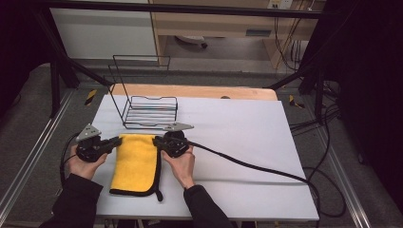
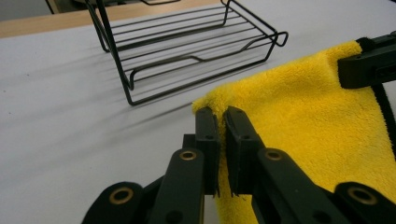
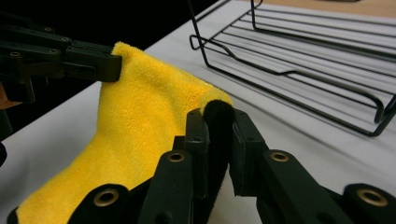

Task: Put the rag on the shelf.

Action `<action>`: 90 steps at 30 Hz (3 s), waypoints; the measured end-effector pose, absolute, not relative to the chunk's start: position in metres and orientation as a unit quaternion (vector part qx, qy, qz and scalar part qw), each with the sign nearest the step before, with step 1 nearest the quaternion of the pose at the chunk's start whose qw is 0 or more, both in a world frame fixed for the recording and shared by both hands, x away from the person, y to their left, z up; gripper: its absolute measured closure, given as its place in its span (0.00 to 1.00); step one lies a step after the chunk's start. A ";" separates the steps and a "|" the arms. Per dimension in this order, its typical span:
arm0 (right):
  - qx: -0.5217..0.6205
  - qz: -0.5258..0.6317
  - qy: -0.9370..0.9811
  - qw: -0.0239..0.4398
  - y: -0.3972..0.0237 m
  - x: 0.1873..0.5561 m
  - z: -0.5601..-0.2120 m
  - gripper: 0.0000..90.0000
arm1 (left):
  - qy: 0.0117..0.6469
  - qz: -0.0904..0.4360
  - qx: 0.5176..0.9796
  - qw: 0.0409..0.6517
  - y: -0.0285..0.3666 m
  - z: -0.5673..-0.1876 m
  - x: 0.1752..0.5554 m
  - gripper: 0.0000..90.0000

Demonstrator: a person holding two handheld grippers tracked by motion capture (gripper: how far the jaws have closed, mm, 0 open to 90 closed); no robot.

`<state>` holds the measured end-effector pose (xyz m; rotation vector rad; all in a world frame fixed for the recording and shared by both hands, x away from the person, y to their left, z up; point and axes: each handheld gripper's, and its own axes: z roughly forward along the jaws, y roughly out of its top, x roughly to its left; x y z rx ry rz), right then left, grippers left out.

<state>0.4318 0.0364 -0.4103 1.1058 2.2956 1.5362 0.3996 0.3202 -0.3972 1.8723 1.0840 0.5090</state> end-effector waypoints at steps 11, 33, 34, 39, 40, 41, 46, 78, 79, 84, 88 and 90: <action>0.347 0.539 0.760 0.107 0.030 0.421 -0.389 0.88 | 0.422 0.222 0.742 0.470 0.320 -0.375 0.386 0.94; 0.309 0.563 0.751 0.156 0.023 0.404 -0.352 0.88 | 0.400 0.252 0.722 0.505 0.316 -0.344 0.369 0.94; 0.309 0.563 0.751 0.156 0.023 0.404 -0.352 0.88 | 0.400 0.252 0.722 0.505 0.316 -0.344 0.369 0.94; 0.306 0.570 0.745 0.162 0.019 0.402 -0.344 0.88 | 0.392 0.263 0.717 0.513 0.313 -0.336 0.366 0.94; 0.306 0.572 0.743 0.163 0.019 0.402 -0.343 0.88 | 0.391 0.264 0.716 0.514 0.313 -0.335 0.366 0.94; 0.305 0.574 0.742 0.167 0.018 0.402 -0.340 0.88 | 0.391 0.265 0.714 0.517 0.312 -0.334 0.366 0.94; 0.299 0.578 0.738 0.177 0.015 0.401 -0.331 0.88 | 0.389 0.271 0.708 0.524 0.310 -0.327 0.368 0.94; 0.272 0.618 0.699 0.236 0.010 0.413 -0.261 0.88 | 0.363 0.311 0.657 0.583 0.304 -0.261 0.392 0.94; 0.269 0.619 0.697 0.242 0.010 0.414 -0.257 0.88 | 0.363 0.312 0.656 0.584 0.304 -0.259 0.393 0.94; 0.264 0.624 0.691 0.250 0.011 0.417 -0.248 0.88 | 0.362 0.318 0.648 0.590 0.305 -0.247 0.399 0.94; 0.262 0.629 0.685 0.258 0.013 0.419 -0.239 0.88 | 0.358 0.327 0.640 0.596 0.305 -0.239 0.402 0.94; 0.260 0.633 0.680 0.263 0.014 0.421 -0.233 0.88 | 0.357 0.329 0.635 0.601 0.306 -0.235 0.403 0.94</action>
